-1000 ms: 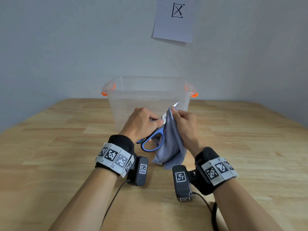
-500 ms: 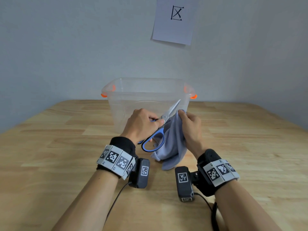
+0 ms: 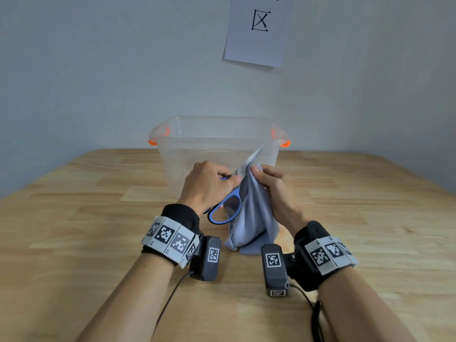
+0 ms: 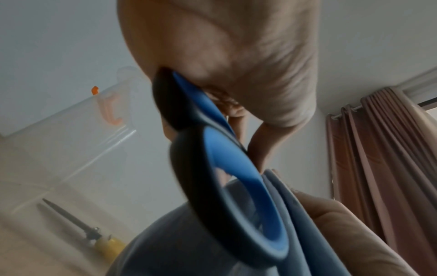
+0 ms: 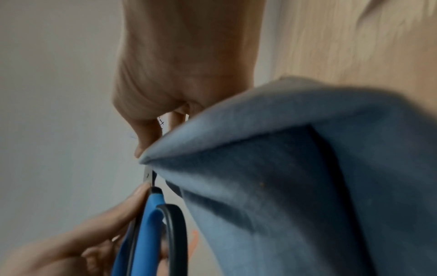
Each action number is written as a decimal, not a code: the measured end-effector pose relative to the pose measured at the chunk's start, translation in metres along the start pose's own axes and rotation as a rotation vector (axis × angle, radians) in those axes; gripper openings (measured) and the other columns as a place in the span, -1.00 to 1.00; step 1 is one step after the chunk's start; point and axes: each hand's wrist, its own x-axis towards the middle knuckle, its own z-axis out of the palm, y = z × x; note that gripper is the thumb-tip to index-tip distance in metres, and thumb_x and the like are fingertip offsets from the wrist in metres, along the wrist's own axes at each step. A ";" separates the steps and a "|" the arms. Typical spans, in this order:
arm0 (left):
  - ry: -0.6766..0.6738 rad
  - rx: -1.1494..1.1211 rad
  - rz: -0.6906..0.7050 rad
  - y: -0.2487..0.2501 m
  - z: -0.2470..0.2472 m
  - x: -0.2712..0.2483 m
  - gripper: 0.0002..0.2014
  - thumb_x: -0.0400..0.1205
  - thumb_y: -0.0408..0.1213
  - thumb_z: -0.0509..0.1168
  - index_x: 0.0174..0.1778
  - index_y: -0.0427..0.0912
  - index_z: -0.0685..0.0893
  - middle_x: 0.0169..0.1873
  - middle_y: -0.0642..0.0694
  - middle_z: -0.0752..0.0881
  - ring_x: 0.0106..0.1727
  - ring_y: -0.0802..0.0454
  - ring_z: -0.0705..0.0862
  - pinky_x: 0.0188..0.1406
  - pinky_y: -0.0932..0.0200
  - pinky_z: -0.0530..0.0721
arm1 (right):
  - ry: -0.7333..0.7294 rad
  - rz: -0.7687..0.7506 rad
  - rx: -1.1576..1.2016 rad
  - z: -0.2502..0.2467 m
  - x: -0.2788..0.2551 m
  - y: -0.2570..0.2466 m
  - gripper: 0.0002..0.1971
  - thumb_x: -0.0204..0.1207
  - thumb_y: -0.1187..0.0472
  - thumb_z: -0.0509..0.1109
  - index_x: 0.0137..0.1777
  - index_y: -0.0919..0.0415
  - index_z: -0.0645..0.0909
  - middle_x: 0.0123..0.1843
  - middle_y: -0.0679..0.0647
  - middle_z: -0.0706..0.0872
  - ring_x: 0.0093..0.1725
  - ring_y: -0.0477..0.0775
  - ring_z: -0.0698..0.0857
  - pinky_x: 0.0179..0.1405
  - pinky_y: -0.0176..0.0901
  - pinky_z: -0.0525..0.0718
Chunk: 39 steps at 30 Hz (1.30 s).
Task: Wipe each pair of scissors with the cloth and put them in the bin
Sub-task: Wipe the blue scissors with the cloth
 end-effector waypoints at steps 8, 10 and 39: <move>-0.005 0.056 0.098 -0.009 0.002 0.001 -0.62 0.58 -0.04 0.46 -0.46 -0.23 0.73 -0.61 -0.19 0.64 -0.50 -0.22 0.59 -0.44 -0.05 0.66 | 0.023 -0.014 0.007 0.004 -0.002 -0.002 -0.88 0.57 0.30 0.48 -0.14 0.34 0.79 -0.20 0.25 0.82 -0.21 0.13 0.79 -0.19 -0.12 0.74; -0.003 0.062 0.116 -0.010 0.000 0.002 -0.65 0.55 -0.01 0.46 -0.44 -0.19 0.77 -0.59 -0.14 0.66 -0.45 -0.18 0.59 -0.39 -0.01 0.62 | 0.036 -0.031 0.012 0.005 -0.002 -0.003 -0.88 0.57 0.31 0.48 -0.17 0.33 0.78 -0.24 0.22 0.81 -0.24 0.11 0.78 -0.23 -0.13 0.73; -0.099 0.123 0.173 -0.007 0.004 -0.002 -0.60 0.58 -0.12 0.48 -0.51 -0.28 0.69 -0.64 -0.07 0.28 -0.49 -0.01 0.18 -0.49 0.19 0.21 | 0.362 -0.094 0.129 -0.004 0.007 0.000 -0.83 0.62 0.32 0.43 -0.18 0.37 0.73 -0.39 0.09 0.76 -0.40 0.00 0.73 -0.37 -0.22 0.70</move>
